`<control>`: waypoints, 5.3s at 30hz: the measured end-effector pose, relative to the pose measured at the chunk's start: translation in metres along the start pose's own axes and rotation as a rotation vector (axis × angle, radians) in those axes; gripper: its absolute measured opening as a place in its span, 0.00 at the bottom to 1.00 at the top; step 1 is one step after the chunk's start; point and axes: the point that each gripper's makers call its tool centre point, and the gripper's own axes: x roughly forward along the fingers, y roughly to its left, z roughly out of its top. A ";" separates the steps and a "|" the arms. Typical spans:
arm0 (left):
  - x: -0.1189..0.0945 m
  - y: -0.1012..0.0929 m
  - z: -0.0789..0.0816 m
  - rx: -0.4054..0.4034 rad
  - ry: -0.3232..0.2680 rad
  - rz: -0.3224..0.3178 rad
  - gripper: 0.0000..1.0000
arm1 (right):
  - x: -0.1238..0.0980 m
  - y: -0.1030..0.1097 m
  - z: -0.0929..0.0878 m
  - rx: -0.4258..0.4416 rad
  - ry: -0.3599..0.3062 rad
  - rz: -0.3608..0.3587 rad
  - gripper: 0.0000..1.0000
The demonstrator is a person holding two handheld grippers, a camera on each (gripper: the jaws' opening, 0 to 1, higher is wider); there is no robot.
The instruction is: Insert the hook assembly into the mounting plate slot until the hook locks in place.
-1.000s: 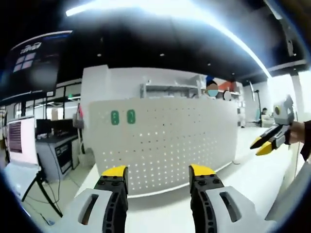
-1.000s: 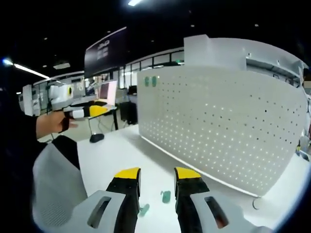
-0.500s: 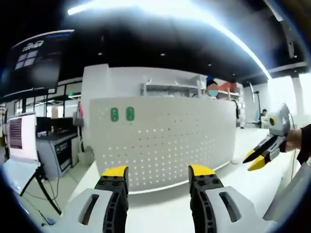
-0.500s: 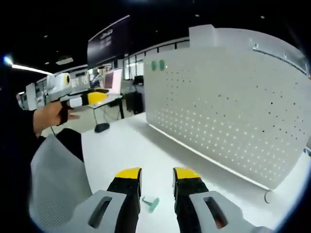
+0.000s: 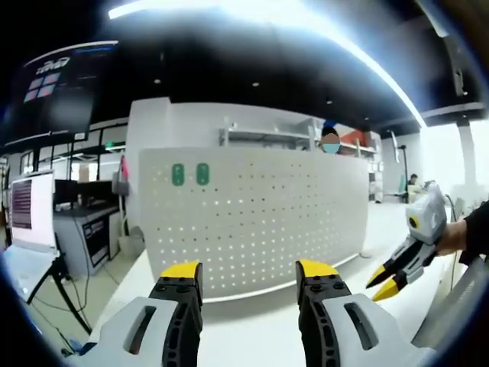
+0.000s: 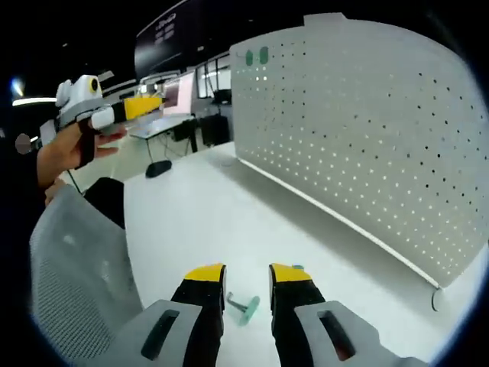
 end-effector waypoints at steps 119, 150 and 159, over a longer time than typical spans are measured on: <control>0.002 -0.040 -0.011 -0.031 0.038 -0.112 0.42 | 0.033 -0.012 -0.022 0.030 0.152 -0.040 0.00; 0.011 -0.096 -0.011 -0.018 0.060 -0.258 0.39 | -0.021 0.018 0.139 0.098 -0.449 0.047 0.00; 0.014 -0.104 -0.005 -0.024 0.048 -0.286 0.26 | -0.028 0.034 0.151 0.087 -0.493 0.095 0.00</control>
